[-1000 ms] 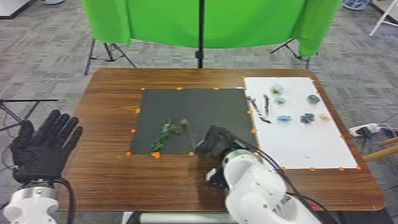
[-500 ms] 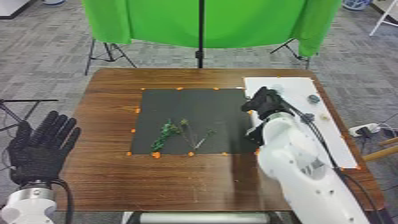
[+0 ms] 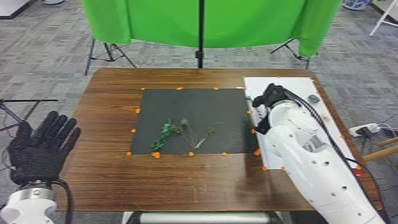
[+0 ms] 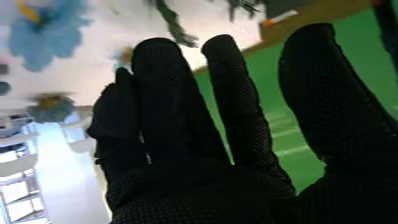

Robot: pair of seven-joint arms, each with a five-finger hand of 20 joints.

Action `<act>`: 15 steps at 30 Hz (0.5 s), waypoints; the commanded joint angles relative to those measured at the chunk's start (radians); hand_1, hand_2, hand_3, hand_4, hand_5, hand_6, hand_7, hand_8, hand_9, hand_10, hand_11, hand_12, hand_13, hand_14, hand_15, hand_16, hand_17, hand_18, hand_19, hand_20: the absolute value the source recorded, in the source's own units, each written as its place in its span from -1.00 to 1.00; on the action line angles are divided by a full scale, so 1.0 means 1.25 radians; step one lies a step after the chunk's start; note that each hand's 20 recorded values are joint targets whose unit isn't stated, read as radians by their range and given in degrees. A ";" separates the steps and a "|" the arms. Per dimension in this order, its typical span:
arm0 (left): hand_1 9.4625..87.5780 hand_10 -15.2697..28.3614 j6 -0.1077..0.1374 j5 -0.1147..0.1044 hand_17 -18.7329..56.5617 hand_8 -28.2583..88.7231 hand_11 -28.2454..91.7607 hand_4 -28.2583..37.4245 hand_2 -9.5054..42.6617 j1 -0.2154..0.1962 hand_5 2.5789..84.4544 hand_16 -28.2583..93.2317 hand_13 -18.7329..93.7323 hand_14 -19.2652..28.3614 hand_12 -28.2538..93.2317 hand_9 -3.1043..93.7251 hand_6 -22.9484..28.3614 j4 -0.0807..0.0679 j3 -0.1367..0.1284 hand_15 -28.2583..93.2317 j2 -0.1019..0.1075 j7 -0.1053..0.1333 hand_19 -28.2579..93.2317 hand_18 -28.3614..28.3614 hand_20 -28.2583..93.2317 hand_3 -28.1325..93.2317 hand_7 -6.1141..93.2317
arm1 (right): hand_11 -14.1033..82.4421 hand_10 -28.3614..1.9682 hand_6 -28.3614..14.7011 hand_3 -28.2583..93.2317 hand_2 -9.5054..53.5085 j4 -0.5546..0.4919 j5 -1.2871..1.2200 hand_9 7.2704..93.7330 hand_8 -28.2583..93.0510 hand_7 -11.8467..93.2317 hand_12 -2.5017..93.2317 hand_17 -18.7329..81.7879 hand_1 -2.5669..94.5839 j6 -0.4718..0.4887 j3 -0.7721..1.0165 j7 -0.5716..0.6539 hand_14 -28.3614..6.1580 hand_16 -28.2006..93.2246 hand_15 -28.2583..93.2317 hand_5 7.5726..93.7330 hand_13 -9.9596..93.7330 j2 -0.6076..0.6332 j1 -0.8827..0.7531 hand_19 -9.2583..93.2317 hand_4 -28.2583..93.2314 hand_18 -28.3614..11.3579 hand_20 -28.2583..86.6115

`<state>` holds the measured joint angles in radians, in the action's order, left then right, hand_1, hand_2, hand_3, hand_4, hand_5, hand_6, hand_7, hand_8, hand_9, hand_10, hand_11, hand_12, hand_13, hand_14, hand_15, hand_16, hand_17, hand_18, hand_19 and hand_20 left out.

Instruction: Arrange flowers

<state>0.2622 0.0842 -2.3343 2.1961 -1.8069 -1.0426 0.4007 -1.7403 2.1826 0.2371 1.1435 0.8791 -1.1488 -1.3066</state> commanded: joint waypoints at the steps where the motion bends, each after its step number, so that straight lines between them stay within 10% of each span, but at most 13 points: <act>1: -0.53 0.35 0.011 0.001 -0.60 -0.67 -0.23 -1.00 -0.15 -0.015 0.18 -0.59 0.04 0.40 -0.35 0.01 0.27 0.003 -0.001 -0.06 -0.013 -0.020 0.04 0.50 -0.29 0.59 -0.69 | -0.46 -0.65 0.04 0.66 -0.87 0.024 -0.032 0.03 -0.70 -0.57 -0.62 -0.06 -0.12 0.032 0.007 0.028 -0.46 -0.22 0.64 0.34 0.20 -0.012 -0.005 0.89 -0.92 -0.93 0.20; 15: -0.53 0.35 0.009 -0.002 -0.60 -0.66 -0.23 -1.00 -0.14 -0.010 0.18 -0.60 0.03 0.40 -0.35 0.00 0.27 0.001 0.007 -0.06 -0.018 -0.031 0.05 0.50 -0.29 0.58 -0.69 | -0.51 -0.44 -0.17 0.66 -0.82 -0.039 -0.114 0.08 -0.71 -0.67 -0.67 -0.07 -0.09 0.121 -0.004 0.009 -0.39 -0.25 0.56 0.33 0.24 -0.015 -0.043 0.86 -0.95 -0.88 0.19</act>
<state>0.2649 0.0848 -2.3351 2.1978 -1.8047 -1.0521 0.3769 -1.7524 2.0656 0.3337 1.1613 0.8999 -1.1644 -1.3191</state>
